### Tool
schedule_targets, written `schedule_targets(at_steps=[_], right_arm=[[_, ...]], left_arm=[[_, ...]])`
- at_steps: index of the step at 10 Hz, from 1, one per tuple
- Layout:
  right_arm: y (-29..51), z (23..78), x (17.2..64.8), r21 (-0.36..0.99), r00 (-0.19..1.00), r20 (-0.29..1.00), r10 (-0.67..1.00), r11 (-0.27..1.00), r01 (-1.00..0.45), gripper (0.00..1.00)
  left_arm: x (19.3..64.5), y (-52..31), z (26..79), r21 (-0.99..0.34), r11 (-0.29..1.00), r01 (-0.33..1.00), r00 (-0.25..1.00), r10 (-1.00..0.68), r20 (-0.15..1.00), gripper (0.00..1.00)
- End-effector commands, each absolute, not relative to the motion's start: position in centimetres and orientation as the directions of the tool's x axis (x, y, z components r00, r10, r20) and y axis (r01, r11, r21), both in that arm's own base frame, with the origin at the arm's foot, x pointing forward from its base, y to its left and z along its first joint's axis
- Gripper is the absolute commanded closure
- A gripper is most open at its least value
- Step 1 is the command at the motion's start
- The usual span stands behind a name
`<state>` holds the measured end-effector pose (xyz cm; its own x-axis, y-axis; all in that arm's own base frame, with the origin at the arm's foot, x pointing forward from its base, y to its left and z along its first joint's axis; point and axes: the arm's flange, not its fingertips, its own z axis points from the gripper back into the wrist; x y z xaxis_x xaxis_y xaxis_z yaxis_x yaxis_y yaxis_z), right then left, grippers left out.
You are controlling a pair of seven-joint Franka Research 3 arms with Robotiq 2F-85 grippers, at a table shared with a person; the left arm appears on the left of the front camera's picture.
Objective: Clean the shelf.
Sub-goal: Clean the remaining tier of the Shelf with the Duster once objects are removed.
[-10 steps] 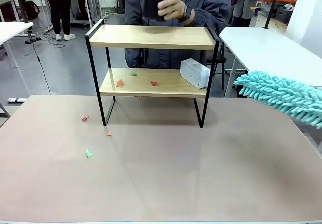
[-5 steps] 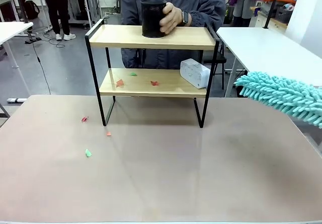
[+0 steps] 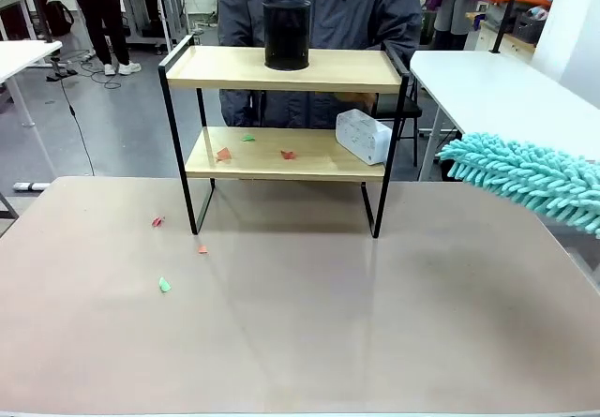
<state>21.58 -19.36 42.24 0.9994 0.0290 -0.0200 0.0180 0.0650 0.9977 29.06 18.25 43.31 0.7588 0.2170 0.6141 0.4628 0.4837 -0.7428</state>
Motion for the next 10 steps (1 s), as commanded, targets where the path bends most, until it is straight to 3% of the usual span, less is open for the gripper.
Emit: schedule_targets(at_steps=[1,10], right_arm=[[-19.67,42.28,21.49,0.998,0.999,0.008,0.044,0.056,-0.010,0.88],[-19.67,42.28,21.49,0.998,0.999,0.008,0.044,0.056,-0.010,0.88]], left_arm=[[28.99,17.96,43.19,-0.736,0.471,0.486,0.740,0.227,0.633,0.00],[28.99,17.96,43.19,-0.736,0.471,0.486,0.740,0.227,0.633,0.00]])
